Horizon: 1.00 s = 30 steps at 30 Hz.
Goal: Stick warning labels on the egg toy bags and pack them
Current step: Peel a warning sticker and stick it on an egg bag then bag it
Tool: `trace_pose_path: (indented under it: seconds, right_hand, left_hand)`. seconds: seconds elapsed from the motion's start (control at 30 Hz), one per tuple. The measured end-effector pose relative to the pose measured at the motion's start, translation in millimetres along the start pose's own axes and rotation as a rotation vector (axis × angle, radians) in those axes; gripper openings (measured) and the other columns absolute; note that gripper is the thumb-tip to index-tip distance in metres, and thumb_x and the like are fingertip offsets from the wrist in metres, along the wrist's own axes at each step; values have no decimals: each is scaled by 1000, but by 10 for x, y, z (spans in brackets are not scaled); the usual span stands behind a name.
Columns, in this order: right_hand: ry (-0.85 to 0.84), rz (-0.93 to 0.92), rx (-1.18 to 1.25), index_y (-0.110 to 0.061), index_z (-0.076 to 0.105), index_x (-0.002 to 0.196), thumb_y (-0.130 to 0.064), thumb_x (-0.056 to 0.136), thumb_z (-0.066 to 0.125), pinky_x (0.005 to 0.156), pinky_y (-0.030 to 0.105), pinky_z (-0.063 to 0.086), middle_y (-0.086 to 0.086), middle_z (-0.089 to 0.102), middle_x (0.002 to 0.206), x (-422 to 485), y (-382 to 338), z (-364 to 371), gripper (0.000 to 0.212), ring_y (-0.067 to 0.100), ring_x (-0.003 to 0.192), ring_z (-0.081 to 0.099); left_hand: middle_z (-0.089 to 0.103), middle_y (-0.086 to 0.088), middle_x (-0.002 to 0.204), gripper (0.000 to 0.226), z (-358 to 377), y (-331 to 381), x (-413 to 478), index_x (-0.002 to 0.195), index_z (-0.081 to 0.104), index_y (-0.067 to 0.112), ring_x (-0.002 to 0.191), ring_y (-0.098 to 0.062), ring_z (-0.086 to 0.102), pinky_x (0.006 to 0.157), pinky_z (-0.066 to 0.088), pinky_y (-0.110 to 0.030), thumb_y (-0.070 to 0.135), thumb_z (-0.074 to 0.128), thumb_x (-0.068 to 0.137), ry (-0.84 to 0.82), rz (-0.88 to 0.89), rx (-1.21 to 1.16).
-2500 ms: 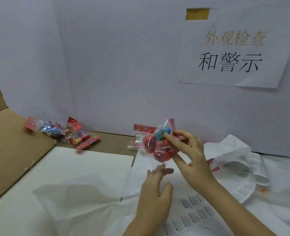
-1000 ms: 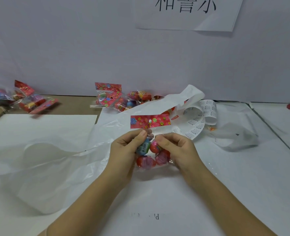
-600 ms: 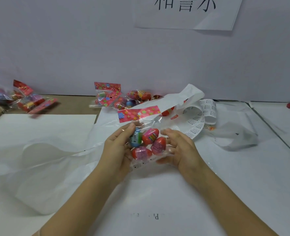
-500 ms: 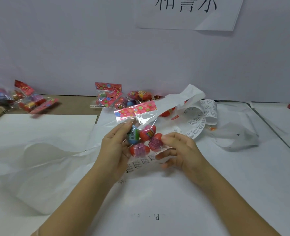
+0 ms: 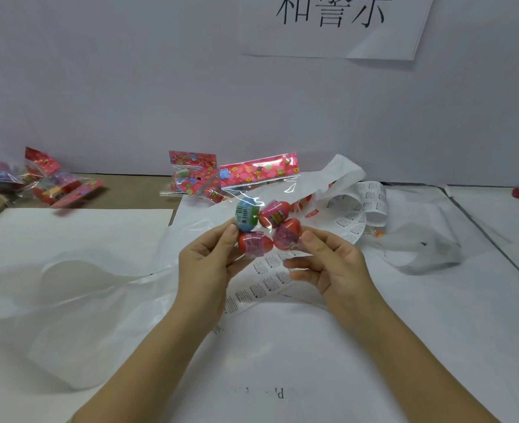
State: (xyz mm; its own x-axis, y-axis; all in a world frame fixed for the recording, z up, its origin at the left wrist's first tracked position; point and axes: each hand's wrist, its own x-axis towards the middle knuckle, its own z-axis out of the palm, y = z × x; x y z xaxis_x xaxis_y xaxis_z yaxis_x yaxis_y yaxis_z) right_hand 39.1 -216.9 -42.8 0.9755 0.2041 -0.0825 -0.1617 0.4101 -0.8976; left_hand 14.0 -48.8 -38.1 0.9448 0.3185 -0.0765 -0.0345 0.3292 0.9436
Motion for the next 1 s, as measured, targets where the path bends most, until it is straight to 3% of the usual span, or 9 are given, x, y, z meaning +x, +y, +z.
trace_pose_path:
  seconds: [0.2, 0.33, 0.43, 0.53, 0.6, 0.67, 0.77, 0.87, 1.0]
  right_hand:
    - [92, -39, 2, -10, 72, 81, -24, 72, 68, 50, 23, 55, 10, 73, 76, 0, 38, 26, 17, 22, 61, 71]
    - [175, -180, -141, -11, 69, 88, -15, 86, 64, 53, 23, 56, 3, 74, 73, -10, 78, 27, 6, 21, 64, 72]
    - [307, -421, -331, -23, 70, 86, -16, 90, 66, 60, 21, 55, -4, 74, 76, -63, 162, 52, 9, 17, 68, 71]
    - [337, -862, -748, -23, 71, 92, -26, 88, 67, 68, 14, 52, -8, 72, 81, -132, 204, 52, 6, 8, 73, 67]
    - [217, -1153, -1027, -7, 74, 93, -19, 89, 66, 74, 21, 54, 4, 72, 87, -144, 253, 50, 15, 14, 78, 67]
    - [52, -1270, -1161, -7, 76, 95, -19, 89, 69, 75, 31, 55, 9, 72, 92, -153, 279, 107, 15, 21, 82, 69]
    - [-146, -1256, -1196, -9, 75, 101, -26, 88, 71, 79, 36, 52, 6, 71, 100, -163, 285, 159, 22, 23, 90, 67]
    - [-10, -1115, -1028, -19, 69, 109, -29, 87, 67, 87, 29, 48, 1, 67, 105, -187, 239, 138, 25, 17, 98, 61]
    - [132, -525, -474, -44, 58, 112, -41, 76, 69, 81, 19, 51, -18, 62, 109, -148, 91, 130, 37, 9, 102, 60]
  left_hand:
    - [78, -3, 92, 14, 18, -11, -14, 95, 73, 27, 86, -20, 75, 70, 61, -28, 27, 61, 88, 21, 83, 112]
    - [77, 1, 98, 53, 31, 41, -36, 110, 68, 26, 92, -18, 74, 80, 58, -34, 50, 68, 64, -36, -19, 63]
    - [68, 1, 119, 69, 79, 5, -107, 118, 60, 29, 111, -18, 66, 95, 52, -37, 55, 71, 55, 27, -30, 66]
    - [70, -3, 110, 55, 136, -46, -190, 104, 64, 19, 103, -20, 70, 80, 56, -34, 41, 82, 57, 127, -67, -125]
    - [74, -5, 107, 49, 172, -49, -226, 110, 64, 14, 99, -21, 72, 76, 59, -34, 35, 83, 69, -3, -173, -287]
    - [72, -12, 114, 56, 194, -13, -262, 123, 59, 14, 102, -24, 71, 76, 60, -33, 40, 74, 76, -112, -237, -365]
    - [69, -20, 117, 55, 159, 0, -222, 127, 58, 15, 102, -30, 69, 76, 60, -33, 26, 75, 76, -77, -229, -389]
    - [68, -21, 118, 50, 109, 20, -148, 133, 52, 7, 105, -32, 70, 76, 61, -33, 20, 60, 85, -78, -180, -368]
    - [69, -16, 120, 55, 72, 33, -103, 134, 53, 12, 103, -31, 70, 76, 61, -35, 23, 62, 81, -162, -196, -290]
